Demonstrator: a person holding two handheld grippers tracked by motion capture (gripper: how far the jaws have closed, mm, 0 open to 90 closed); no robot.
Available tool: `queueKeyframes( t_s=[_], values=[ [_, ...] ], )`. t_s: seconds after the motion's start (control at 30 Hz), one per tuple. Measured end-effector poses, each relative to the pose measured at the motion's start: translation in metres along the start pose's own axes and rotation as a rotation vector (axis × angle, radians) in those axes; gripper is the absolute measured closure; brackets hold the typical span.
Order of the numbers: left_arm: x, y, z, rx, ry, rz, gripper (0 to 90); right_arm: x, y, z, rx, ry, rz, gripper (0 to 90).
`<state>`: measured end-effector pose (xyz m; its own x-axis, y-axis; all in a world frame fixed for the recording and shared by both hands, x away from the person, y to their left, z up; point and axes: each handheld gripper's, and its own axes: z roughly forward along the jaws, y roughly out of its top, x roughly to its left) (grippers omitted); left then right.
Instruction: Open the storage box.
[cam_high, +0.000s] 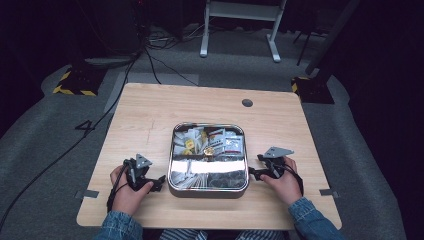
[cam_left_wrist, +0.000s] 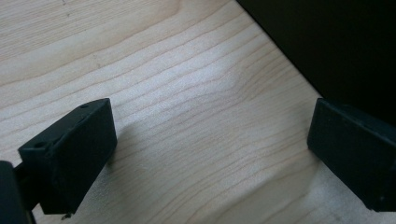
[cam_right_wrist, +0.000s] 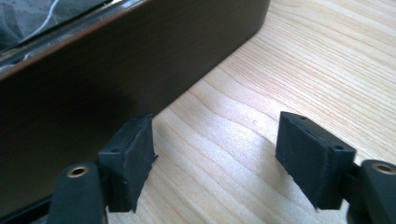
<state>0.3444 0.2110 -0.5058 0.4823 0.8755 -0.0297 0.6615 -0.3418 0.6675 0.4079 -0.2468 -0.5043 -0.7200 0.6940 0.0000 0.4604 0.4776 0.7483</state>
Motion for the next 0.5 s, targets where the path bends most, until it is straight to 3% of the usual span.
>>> queueKeyframes(
  t_s=[0.1, 0.3, 0.5],
  values=[
    [0.002, -0.001, -0.002, -0.008, -0.005, 0.008, 4.8, -0.002, 0.001, -0.001, 0.0, 0.014, 0.006, 36.3],
    [0.006, -0.001, -0.007, 0.005, -0.006, 0.008, 16.4, -0.004, 0.013, -0.018, -0.01, 0.005, 0.024, 36.4],
    [0.008, -0.003, -0.011, 0.019, -0.001, -0.002, 16.0, -0.004, 0.026, -0.031, -0.027, 0.03, 0.036, 35.2]
  ],
)
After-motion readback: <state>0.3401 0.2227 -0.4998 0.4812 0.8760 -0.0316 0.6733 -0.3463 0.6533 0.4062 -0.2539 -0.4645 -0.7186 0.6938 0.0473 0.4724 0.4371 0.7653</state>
